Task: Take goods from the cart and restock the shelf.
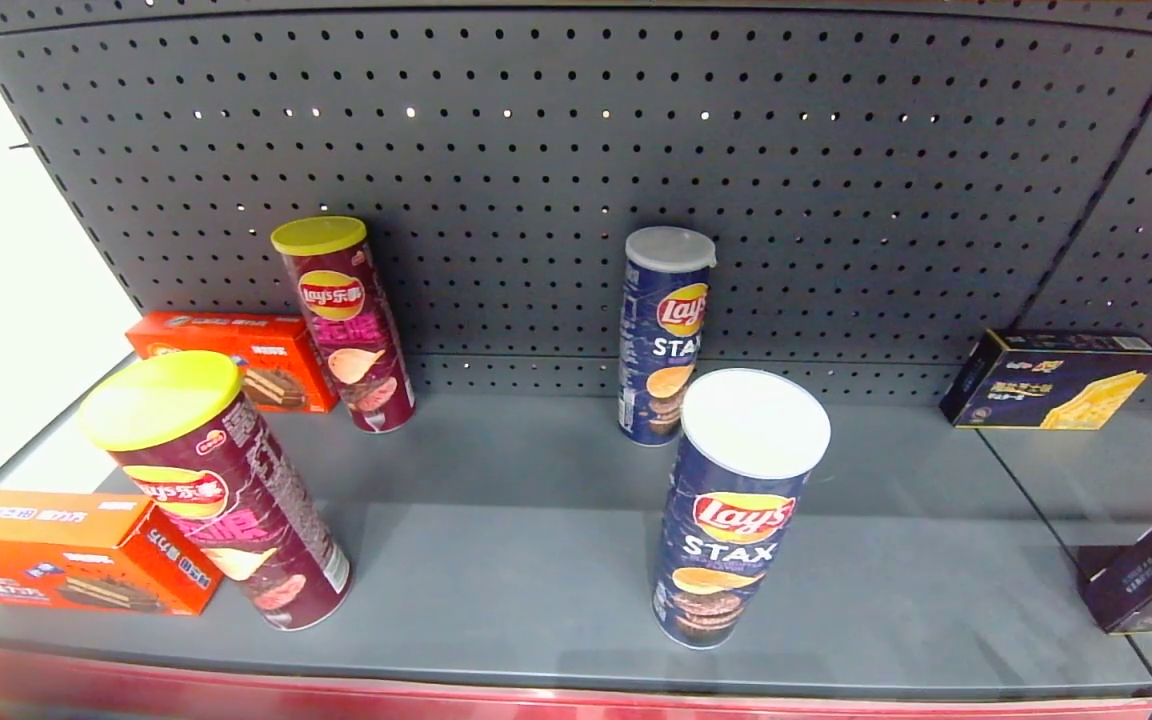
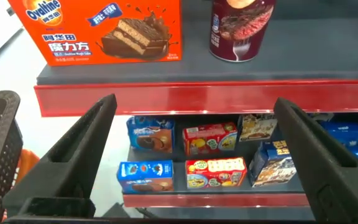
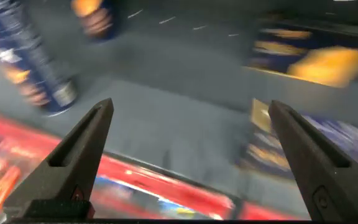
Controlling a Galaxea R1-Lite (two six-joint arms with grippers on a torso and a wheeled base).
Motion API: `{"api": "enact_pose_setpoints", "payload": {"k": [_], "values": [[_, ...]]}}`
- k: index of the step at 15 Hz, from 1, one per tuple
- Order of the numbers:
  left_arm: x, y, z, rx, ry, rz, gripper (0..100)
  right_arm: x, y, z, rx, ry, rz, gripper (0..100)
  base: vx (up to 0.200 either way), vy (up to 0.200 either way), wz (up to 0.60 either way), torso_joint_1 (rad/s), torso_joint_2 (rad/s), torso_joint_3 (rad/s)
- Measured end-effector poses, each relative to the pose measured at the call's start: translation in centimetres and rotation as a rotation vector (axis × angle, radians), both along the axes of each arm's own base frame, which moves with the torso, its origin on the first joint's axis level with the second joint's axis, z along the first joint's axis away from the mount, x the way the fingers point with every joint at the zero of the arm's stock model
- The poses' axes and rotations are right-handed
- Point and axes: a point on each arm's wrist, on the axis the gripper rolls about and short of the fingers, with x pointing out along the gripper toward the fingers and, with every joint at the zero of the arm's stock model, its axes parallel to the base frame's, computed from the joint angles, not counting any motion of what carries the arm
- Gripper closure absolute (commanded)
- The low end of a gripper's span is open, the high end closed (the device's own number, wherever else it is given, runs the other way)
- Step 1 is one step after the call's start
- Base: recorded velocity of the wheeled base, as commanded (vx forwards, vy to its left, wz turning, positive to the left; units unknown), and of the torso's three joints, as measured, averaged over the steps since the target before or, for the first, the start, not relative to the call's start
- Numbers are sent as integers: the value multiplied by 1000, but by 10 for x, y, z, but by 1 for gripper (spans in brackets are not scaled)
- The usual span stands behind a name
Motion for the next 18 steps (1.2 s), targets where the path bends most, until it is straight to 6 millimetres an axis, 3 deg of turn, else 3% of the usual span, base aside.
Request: {"api": "enact_pose_setpoints", "payload": {"k": [3,6,9,18], "values": [[0,0,0,-1,0,2,0,40,17,-7,-36,124,132,0,0,0,0,0,0,0],[0,0,0,-1,0,3,0,70,33,-17,-45,133,194,0,0,0,0,0,0,0],[0,0,0,-1,0,2,0,86,49,-30,-71,204,261,0,0,0,0,0,0,0],[0,0,0,-1,1,1,0,123,88,-27,-114,262,344,0,0,0,0,0,0,0]]}}
